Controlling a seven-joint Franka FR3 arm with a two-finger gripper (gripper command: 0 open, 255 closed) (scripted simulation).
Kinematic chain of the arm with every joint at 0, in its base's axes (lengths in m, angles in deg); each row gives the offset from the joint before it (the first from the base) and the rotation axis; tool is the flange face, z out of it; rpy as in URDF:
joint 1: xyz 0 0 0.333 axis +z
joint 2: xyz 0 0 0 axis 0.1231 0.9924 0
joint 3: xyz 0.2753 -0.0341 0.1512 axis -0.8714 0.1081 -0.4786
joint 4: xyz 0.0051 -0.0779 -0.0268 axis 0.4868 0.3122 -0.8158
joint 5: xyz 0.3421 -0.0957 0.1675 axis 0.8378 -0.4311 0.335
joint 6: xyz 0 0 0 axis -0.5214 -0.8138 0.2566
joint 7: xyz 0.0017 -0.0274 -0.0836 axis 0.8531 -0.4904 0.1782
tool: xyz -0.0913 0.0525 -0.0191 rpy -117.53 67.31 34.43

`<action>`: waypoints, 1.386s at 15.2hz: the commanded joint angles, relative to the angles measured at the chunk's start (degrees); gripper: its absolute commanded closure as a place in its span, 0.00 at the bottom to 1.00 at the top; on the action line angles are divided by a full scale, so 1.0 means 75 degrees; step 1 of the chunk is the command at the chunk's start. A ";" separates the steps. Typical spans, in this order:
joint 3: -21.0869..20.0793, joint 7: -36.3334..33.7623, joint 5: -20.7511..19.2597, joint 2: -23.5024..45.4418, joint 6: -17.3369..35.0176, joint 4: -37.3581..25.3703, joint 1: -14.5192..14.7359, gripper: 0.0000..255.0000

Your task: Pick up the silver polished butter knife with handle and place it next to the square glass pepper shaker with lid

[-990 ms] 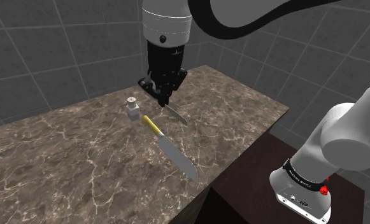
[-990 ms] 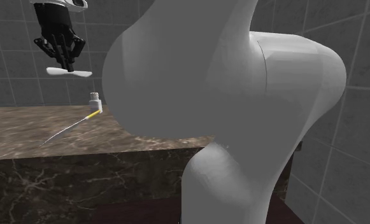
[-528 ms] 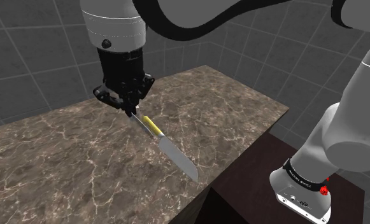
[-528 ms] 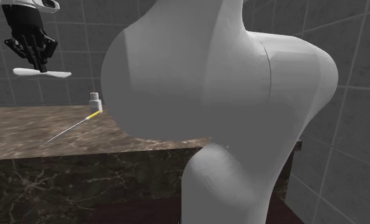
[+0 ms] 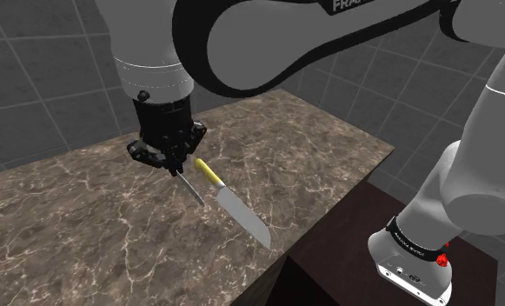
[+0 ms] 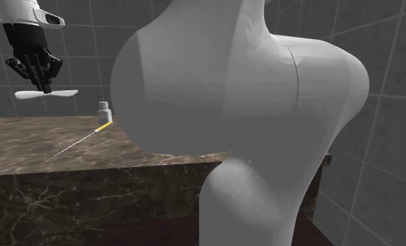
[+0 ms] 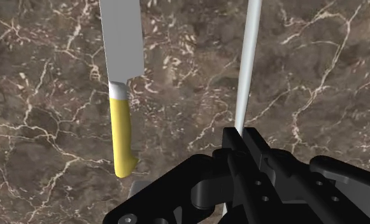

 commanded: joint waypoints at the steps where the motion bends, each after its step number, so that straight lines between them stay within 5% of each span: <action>1: 0.0016 -0.0051 -0.0061 0.0065 0.0195 0.0147 0.0009 1.00; 21: 0.0278 -0.0649 -0.0797 0.0818 0.1841 0.1275 0.0179 1.00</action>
